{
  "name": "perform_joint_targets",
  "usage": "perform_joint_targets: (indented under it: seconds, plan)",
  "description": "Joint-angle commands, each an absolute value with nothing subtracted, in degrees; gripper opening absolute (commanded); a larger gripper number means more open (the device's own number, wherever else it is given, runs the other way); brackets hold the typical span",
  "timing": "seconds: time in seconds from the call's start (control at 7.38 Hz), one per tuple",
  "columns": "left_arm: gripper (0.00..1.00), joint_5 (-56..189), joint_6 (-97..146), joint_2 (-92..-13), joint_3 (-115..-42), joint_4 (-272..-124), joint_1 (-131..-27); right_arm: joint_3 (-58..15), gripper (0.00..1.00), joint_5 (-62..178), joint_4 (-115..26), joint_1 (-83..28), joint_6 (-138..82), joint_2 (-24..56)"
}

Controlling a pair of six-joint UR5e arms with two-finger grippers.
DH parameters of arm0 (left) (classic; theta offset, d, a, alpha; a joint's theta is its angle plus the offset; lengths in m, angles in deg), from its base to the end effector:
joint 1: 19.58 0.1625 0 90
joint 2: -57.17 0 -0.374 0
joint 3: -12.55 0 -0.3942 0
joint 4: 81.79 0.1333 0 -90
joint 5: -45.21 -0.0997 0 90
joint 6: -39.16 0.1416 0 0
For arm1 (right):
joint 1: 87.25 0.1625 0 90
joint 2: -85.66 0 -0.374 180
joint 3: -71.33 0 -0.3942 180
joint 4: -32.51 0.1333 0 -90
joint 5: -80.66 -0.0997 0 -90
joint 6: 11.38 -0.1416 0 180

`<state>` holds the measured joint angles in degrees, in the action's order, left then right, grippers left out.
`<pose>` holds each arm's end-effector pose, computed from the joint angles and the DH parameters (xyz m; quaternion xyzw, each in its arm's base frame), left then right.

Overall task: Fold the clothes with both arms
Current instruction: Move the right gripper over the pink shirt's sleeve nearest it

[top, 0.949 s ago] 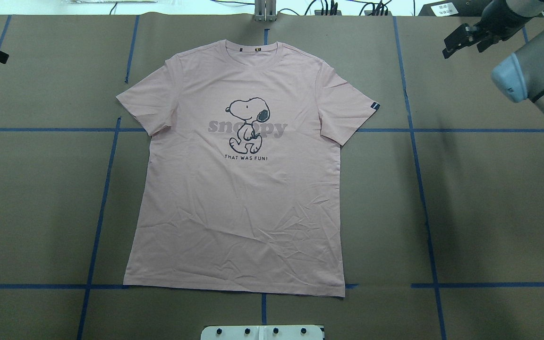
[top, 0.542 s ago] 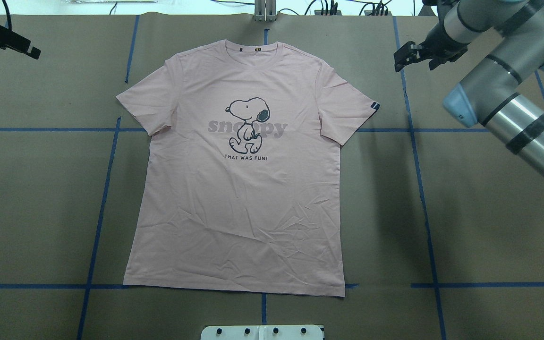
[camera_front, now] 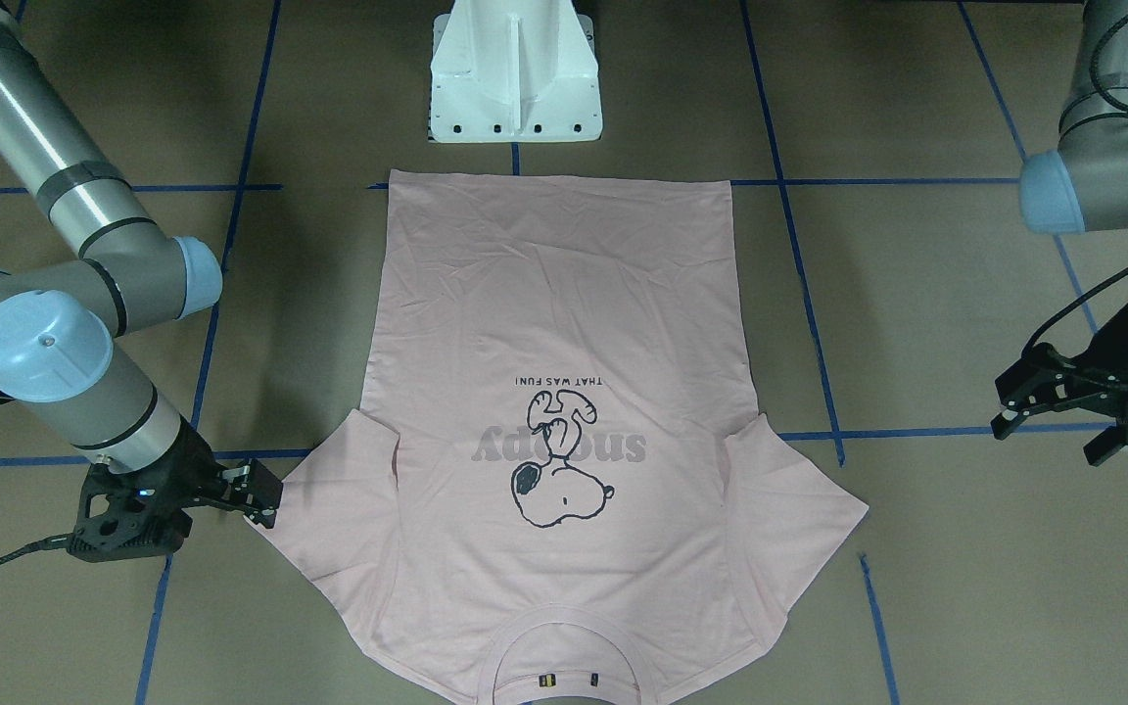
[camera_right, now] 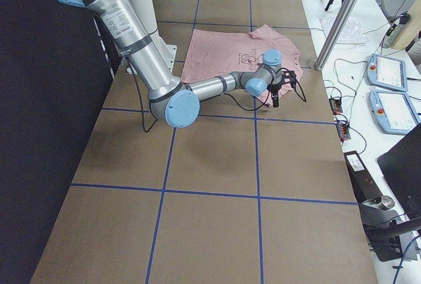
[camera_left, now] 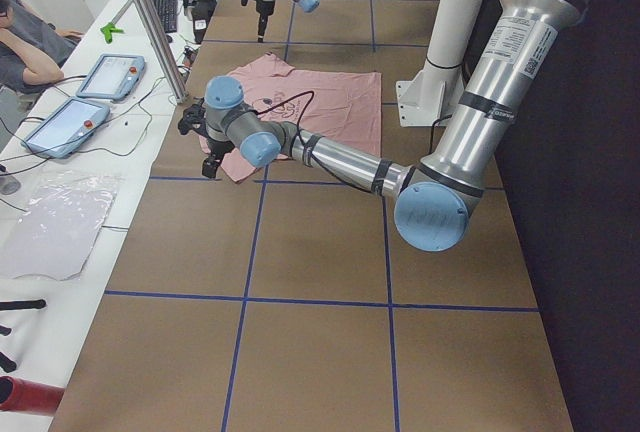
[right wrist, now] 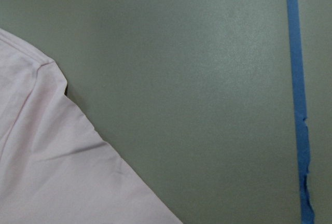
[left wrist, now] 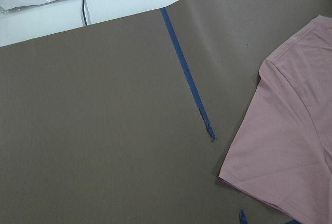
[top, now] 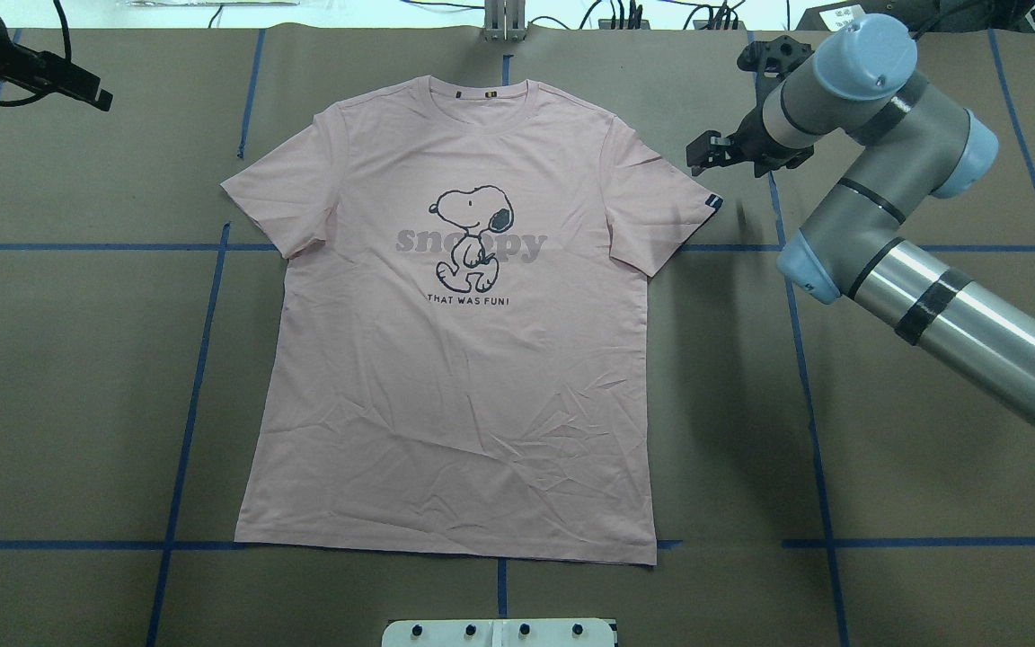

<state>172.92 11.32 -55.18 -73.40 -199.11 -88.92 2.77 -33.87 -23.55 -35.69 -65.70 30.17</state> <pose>0.1914 -0.6399 0.3917 0.2121 0.4223 0.0704 0.8785 -0.4129 -0.6401 0.3965 0.1278 -0.4165 0.0399 0.8992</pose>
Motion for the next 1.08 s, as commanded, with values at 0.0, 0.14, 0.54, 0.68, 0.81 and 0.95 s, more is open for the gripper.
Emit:
perform_joint_targets:
  seconds: [0.0, 0.14, 0.54, 0.68, 0.81, 0.95]
  plan:
    - [1.0, 172.8, 10.9, -55.2, -73.8, -199.1, -88.8, 3.2, 0.99, -31.1, -23.6, -37.9, -67.5, 30.2]
    - [1.0, 172.8, 10.9, -55.2, -73.8, -199.6, -88.8, 3.9, 0.98, -31.0, -23.6, -37.9, -67.5, 30.3]
    - [1.0, 172.8, 10.9, -55.2, -73.5, -200.2, -88.8, 5.2, 0.87, -31.0, -23.5, -37.9, -67.0, 30.3]
    - [1.0, 172.8, 10.9, -55.1, -73.5, -200.2, -88.8, 5.2, 0.78, -31.0, -23.5, -37.9, -66.9, 30.3]
    - [1.0, 172.8, 10.9, -55.1, -73.5, -200.2, -88.8, 5.2, 0.73, -31.0, -23.5, -37.9, -66.8, 30.3]
    - [1.0, 172.8, 10.9, -55.1, -73.5, -200.2, -88.8, 5.1, 0.7, -31.0, -23.6, -37.9, -66.7, 30.3]
